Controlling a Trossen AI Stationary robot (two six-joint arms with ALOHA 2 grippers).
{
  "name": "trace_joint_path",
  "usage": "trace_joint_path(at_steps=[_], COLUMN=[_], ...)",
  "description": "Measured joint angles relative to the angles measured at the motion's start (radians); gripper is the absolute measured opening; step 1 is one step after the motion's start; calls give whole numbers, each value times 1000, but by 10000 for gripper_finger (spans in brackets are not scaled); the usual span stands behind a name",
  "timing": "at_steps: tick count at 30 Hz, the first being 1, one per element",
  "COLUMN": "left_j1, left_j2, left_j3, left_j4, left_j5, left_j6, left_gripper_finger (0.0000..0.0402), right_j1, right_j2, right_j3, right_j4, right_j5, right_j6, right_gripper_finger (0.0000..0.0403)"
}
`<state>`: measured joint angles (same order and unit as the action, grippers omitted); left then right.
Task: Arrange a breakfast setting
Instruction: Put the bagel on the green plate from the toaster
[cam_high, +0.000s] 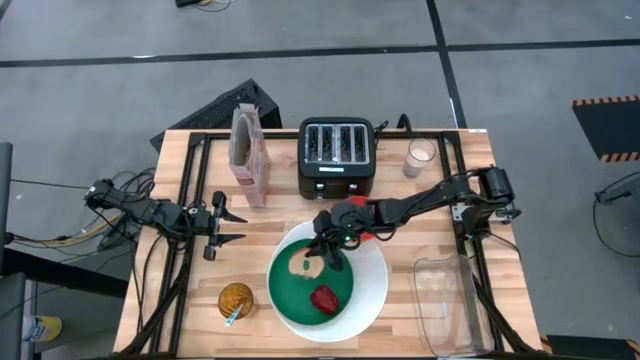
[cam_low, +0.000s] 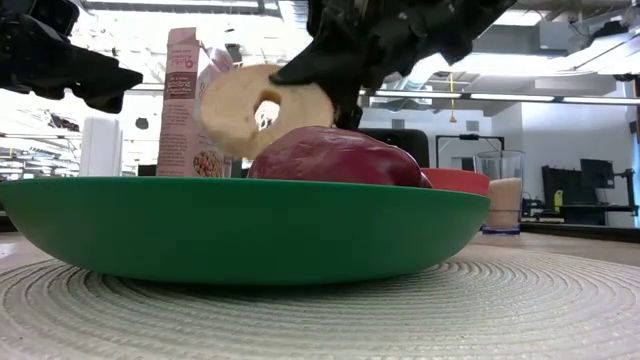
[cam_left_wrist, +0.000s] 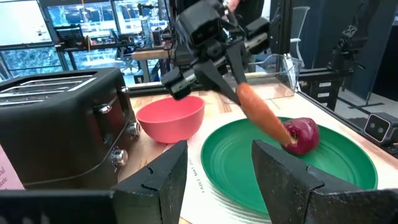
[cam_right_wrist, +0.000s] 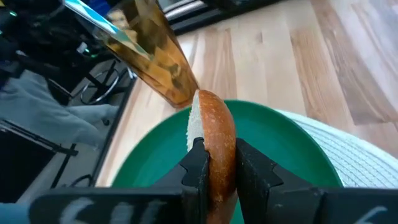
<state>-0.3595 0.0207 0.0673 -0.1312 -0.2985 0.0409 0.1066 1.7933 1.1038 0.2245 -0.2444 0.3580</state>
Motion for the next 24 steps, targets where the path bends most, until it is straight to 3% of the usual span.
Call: trace_joint_path(at_steps=[12,24], left_j1=[0,0], left_j2=[0,0], left_j3=[0,0], left_j4=[0,0], left_j5=[0,0], left_j6=[0,0], left_gripper_finger=[171,171], right_j1=[-3,-18], right_j2=[61,61], right_j3=[1,1], right_j4=[26,32], right_j5=[-68,-69], right_j6=[9,16], right_gripper_finger=[82,82])
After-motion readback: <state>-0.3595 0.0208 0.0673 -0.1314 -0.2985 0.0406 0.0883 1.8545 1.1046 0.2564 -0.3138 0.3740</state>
